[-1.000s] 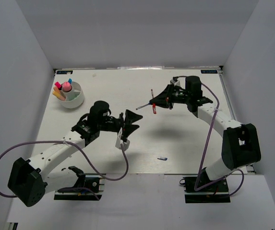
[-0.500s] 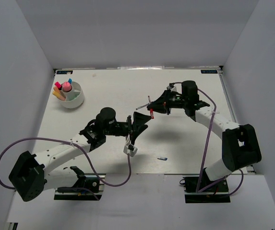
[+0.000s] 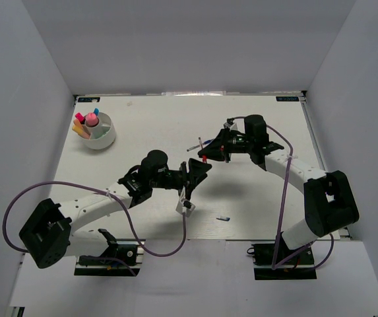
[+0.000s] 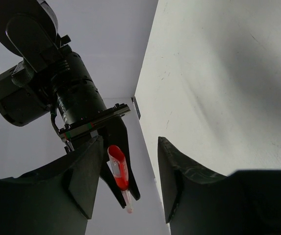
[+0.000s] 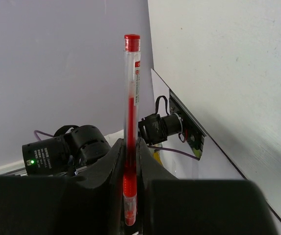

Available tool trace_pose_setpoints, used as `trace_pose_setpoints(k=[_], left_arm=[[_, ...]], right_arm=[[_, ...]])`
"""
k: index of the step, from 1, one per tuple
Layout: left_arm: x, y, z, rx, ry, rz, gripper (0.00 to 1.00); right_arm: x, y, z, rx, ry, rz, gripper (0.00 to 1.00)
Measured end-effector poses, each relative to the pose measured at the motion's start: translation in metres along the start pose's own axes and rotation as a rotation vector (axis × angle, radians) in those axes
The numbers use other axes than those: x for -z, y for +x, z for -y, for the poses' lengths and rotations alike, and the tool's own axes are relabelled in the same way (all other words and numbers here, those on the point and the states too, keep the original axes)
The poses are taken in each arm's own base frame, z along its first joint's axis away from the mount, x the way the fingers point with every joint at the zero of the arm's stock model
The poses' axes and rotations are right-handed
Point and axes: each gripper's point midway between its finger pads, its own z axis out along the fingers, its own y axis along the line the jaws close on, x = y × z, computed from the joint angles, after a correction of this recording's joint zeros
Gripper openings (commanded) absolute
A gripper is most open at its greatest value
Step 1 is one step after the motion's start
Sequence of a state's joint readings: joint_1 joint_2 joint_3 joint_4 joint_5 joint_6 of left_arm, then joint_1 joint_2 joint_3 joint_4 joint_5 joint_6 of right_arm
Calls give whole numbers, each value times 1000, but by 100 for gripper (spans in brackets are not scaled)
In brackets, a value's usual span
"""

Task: Sort the stationery into containers
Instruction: Pass the stationery from the right arm to the left

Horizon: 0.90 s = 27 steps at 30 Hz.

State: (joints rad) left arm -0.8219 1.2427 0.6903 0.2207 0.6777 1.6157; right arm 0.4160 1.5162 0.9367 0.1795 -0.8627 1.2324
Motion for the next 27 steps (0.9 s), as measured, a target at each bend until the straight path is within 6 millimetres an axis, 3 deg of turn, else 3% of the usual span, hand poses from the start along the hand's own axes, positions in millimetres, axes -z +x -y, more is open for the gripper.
trace_pose_setpoints(k=[12, 15, 17, 18, 19, 20, 21, 23, 24, 27], left_arm=[[0, 10, -3, -14, -12, -50, 33], [0, 11, -1, -10, -11, -55, 25], [0, 11, 0, -6, -8, -57, 14], [0, 11, 1, -5, -6, -59, 9], [0, 10, 2, -5, -4, -58, 0], [0, 10, 3, -3, -2, -58, 0], [0, 10, 4, -1, -1, -58, 0], [-1, 8, 4, -5, -2, -53, 0], [-1, 7, 4, -4, -3, -50, 0], [3, -1, 6, 14, -4, -37, 0]], right_arm=[[-3, 8, 7, 20, 6, -18, 0], [-4, 8, 7, 30, 5, -20, 0], [-4, 9, 8, 35, 5, -22, 0], [-4, 9, 9, 35, 6, -22, 4], [-4, 10, 10, 34, 7, -22, 17], [-4, 10, 11, 33, 9, -23, 30], [-4, 10, 11, 35, 9, -23, 53], [-4, 10, 12, 34, 11, -22, 67], [-4, 10, 12, 43, 11, -23, 79], [-2, 8, 16, 59, 20, -19, 87]])
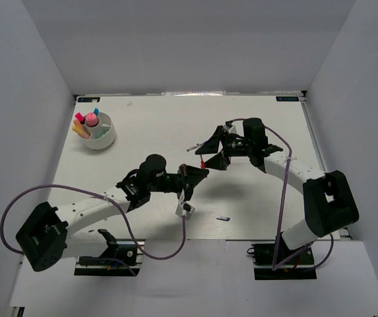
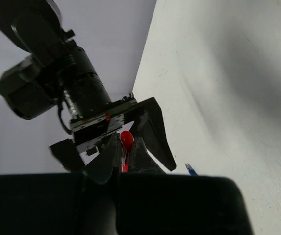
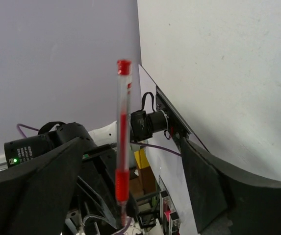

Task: Sort the stationery into containers
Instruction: Pass the stationery from the right arm to the left, then place the stationery into the container

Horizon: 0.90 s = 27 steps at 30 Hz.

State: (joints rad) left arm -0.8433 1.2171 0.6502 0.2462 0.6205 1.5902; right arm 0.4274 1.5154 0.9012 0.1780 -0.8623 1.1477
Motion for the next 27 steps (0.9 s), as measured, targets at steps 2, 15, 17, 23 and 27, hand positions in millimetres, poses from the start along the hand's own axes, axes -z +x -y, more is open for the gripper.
trace_pose_setpoints(k=[2, 15, 17, 23, 27], left_arm=[[5, -8, -3, 11, -7, 12, 0], [25, -9, -75, 519, -136, -93, 0], [21, 24, -108, 695, -237, -203, 0], [47, 150, -146, 1205, -540, -519, 0], [108, 260, -125, 1518, -766, -705, 0]], right_arm=[[4, -5, 4, 10, 8, 14, 88], [73, -92, 25, 194, 129, 248, 88], [85, -112, 11, 291, 145, 288, 88], [113, -147, -31, 528, 162, 362, 87], [119, -150, -29, 561, 178, 351, 87]])
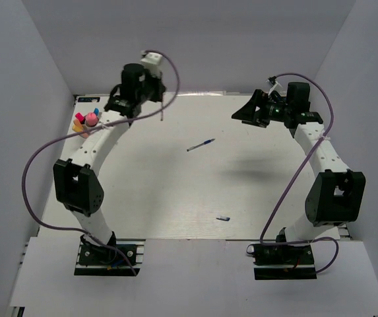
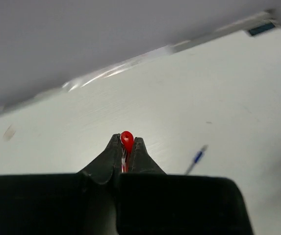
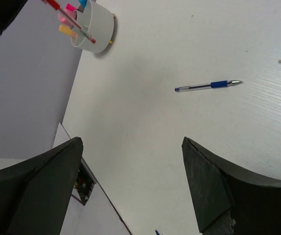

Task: Sort the stationery into containers
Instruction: Place the stationery into the container

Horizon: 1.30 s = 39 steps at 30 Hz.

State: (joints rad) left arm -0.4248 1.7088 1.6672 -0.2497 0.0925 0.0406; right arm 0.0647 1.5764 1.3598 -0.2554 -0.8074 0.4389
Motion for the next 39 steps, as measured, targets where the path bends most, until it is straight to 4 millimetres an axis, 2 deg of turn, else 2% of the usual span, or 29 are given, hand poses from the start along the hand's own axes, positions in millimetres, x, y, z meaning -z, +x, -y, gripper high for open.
trace_pose_setpoints(k=[3, 5, 6, 9, 14, 19, 31, 39], left_arm=[[-2, 34, -86, 177, -147, -73, 0], [12, 53, -140, 247, -251, -90, 0], [19, 59, -159, 266, -288, -93, 0], [37, 61, -198, 298, -356, -89, 0], [57, 47, -239, 277, -396, 2, 0], [68, 47, -262, 211, -422, 48, 0], [64, 51, -276, 52, -466, 74, 0], [58, 71, -282, 21, -478, 36, 0]], right_arm=[[2, 5, 8, -18, 10, -21, 87], [3, 6, 12, -25, 14, -25, 87], [3, 6, 13, -28, 13, -26, 87], [5, 5, 13, -31, 3, -27, 85], [3, 7, 13, -35, -15, -36, 84], [1, 10, 16, -49, -25, -51, 82], [0, 12, 15, -53, -38, -59, 82], [0, 16, 17, -64, -41, -67, 82]])
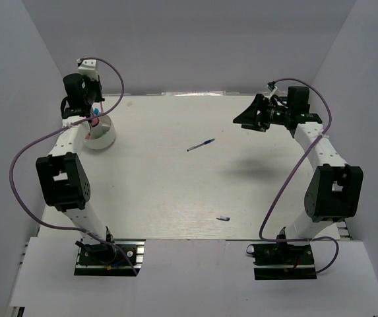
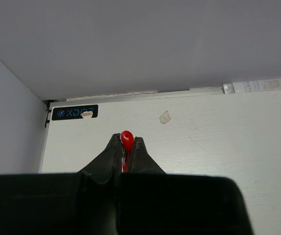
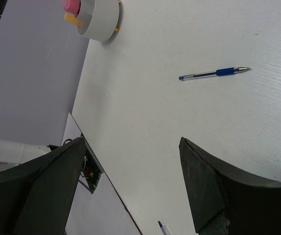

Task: Sort the stationery into containers
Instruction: Place the stationery into the container

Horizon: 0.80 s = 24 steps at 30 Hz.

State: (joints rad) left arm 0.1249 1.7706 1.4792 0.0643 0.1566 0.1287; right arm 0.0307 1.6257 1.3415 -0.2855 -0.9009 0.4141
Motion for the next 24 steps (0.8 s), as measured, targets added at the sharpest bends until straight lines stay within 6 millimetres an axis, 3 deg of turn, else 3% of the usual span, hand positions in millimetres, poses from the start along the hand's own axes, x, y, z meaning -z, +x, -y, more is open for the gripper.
trace_pose_setpoints(k=[10, 15, 19, 22, 24], left_arm=[[-10, 33, 1, -28, 4, -48, 0], [-9, 60, 2, -48, 1, -71, 8], [-8, 73, 2, -49, -6, -88, 26], [-8, 71, -1, -46, -23, -81, 48], [-8, 70, -3, -41, -37, -78, 54]], right_arm=[[-1, 4, 3, -9, -1, -6, 82], [0, 4, 2, -9, -2, -6, 83], [0, 4, 2, -8, -3, -6, 83], [0, 4, 2, -7, -4, -6, 83], [0, 4, 2, -6, -5, -7, 83]])
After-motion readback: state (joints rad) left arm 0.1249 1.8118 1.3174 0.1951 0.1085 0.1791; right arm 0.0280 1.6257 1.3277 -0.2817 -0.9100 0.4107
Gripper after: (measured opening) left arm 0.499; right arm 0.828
